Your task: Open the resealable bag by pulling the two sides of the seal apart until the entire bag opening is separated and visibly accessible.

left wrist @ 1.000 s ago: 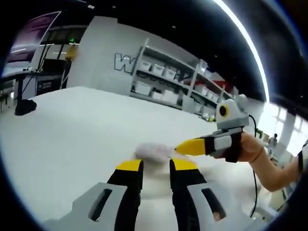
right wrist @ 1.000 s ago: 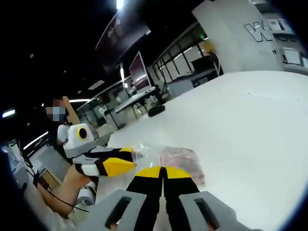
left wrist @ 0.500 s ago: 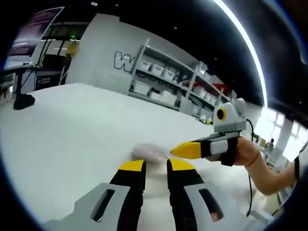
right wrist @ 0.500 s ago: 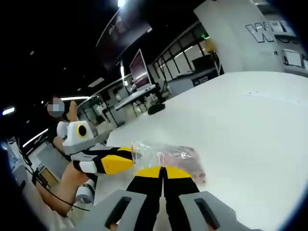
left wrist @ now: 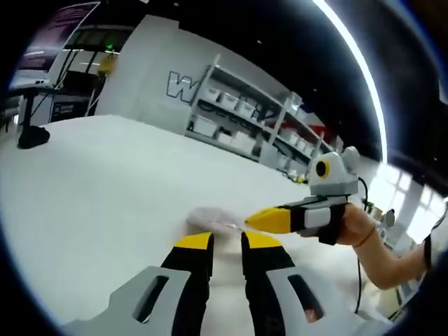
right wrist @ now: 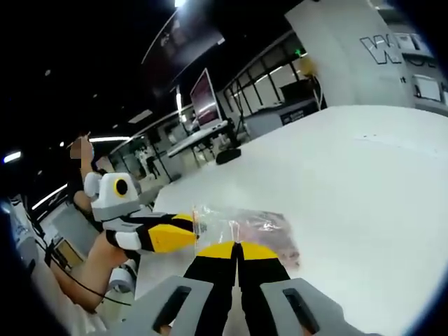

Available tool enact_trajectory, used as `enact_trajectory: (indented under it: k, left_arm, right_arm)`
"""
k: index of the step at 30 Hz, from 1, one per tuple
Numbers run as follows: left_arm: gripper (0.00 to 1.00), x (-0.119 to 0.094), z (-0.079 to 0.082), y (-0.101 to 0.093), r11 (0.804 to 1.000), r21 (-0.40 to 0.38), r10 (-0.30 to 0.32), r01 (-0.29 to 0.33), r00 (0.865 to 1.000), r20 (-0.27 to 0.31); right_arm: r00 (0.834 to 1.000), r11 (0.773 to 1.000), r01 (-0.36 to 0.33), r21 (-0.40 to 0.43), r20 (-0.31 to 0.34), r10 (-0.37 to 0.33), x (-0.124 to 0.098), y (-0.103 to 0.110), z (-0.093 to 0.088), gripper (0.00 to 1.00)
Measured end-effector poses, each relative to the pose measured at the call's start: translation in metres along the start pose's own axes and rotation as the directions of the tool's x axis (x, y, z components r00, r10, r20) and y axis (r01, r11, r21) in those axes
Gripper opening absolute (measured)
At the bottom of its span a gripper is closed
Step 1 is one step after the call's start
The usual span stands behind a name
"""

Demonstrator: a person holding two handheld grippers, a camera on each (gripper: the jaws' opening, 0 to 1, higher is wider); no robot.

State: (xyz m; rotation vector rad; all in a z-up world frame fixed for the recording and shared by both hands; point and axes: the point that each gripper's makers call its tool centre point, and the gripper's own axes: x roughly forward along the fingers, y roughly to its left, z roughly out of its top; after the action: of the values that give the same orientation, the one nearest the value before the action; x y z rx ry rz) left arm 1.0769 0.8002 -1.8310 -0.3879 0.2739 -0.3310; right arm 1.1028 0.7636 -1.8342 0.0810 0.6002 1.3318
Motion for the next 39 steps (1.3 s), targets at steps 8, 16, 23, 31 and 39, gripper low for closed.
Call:
enact_trajectory:
  k: [8, 16, 23, 31, 39]
  left_arm:
    - [0.12, 0.0, 0.0, -0.003, 1.0, -0.013, -0.017, 0.017, 1.0, 0.0]
    - [0.07, 0.0, -0.003, -0.007, 0.999, -0.018, -0.038, 0.038, 0.999, -0.016]
    - [0.02, 0.0, -0.007, -0.008, 0.999, -0.006, -0.047, 0.047, 0.998, -0.035]
    - [0.01, 0.001, -0.01, -0.012, 0.998, 0.008, -0.063, 0.063, 0.996, -0.058]
    - [0.01, 0.001, -0.013, -0.016, 0.997, 0.037, -0.064, 0.067, 0.995, -0.082]
  right_arm:
    - [1.0, 1.0, -0.004, 0.001, 0.003, 0.004, 0.0, 0.001, 0.0, 0.0]
    - [1.0, 1.0, -0.013, 0.017, 0.005, 0.013, 0.0, 0.0, 0.0, 0.0]
    - [1.0, 1.0, -0.018, 0.023, 0.001, 0.018, 0.0, 0.0, -0.003, 0.0]
    - [1.0, 1.0, -0.022, -0.004, -0.001, 0.022, -0.001, 0.002, -0.005, 0.0]
    - [0.999, 0.995, -0.033, -0.094, -0.023, 0.031, -0.003, 0.001, -0.013, 0.0]
